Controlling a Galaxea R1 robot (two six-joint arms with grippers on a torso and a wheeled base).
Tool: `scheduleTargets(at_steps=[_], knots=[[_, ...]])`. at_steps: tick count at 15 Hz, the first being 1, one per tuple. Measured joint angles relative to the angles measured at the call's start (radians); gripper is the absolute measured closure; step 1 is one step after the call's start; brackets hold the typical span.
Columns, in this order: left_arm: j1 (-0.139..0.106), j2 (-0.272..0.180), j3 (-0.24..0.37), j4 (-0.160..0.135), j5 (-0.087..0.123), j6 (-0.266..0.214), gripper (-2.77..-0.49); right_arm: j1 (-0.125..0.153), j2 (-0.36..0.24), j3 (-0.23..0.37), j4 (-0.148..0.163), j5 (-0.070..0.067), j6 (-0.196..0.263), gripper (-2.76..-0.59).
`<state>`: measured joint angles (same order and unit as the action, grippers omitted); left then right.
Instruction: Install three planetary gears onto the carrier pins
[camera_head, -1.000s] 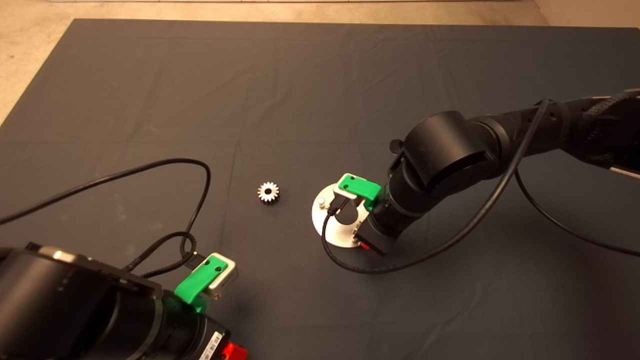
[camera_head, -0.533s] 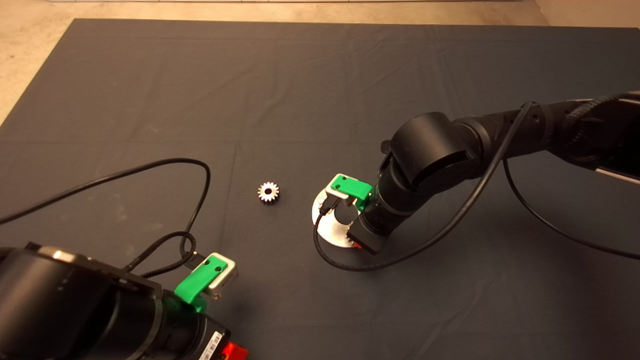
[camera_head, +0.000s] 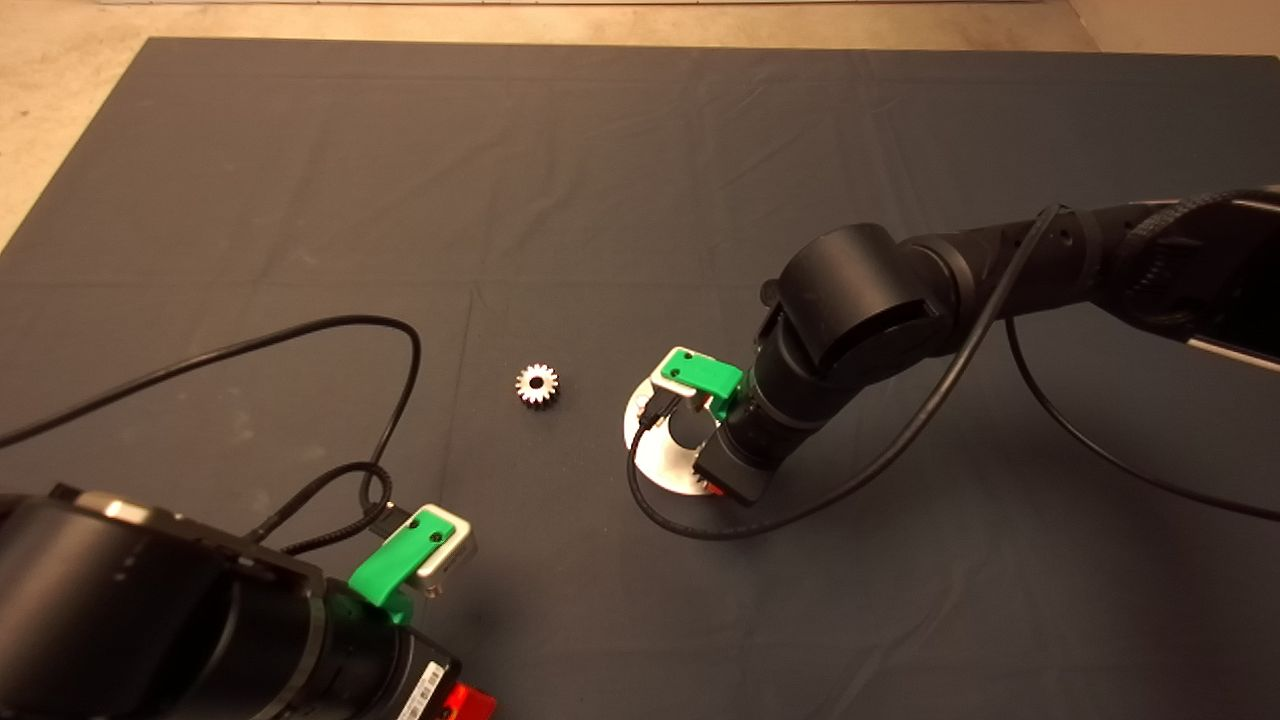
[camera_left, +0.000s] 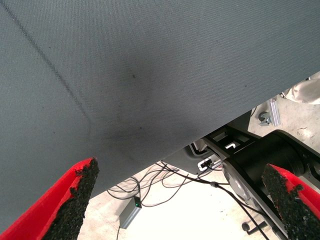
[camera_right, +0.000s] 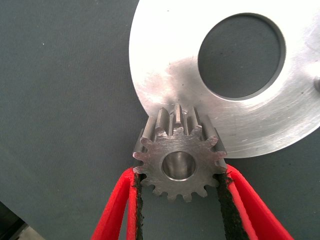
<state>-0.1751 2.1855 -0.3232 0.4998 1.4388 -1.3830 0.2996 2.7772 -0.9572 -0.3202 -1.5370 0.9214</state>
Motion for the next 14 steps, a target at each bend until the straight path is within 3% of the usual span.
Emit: scheduleTargets(at_steps=[8,14], knots=[[0.000,0.000,0.000,0.000,0.000,0.000,-2.36,-0.026,0.000,-0.011,-0.019,0.001,-0.013,-0.81],[0.000,0.000,0.000,0.000,0.000,0.000,-2.36,-0.031,0.002,-0.017,-0.022,0.000,-0.020,-0.81]])
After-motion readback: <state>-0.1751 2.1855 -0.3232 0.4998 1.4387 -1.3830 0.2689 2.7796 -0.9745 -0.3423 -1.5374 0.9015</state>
